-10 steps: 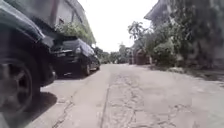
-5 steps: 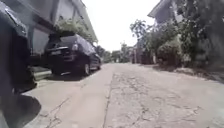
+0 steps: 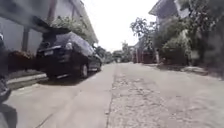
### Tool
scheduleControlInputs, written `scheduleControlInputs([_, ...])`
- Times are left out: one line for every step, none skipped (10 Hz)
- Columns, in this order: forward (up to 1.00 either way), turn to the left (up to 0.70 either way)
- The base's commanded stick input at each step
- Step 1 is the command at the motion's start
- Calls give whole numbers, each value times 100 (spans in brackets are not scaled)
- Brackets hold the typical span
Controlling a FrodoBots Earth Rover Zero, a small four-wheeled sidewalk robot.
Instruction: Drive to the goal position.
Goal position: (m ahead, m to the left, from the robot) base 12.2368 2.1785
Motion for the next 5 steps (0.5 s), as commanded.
scheduleControlInputs([98, 0])
scheduleControlInputs([98, 0])
scheduleControlInputs([98, -2])
scheduleControlInputs([98, -8])
scheduleControlInputs([98, -24])
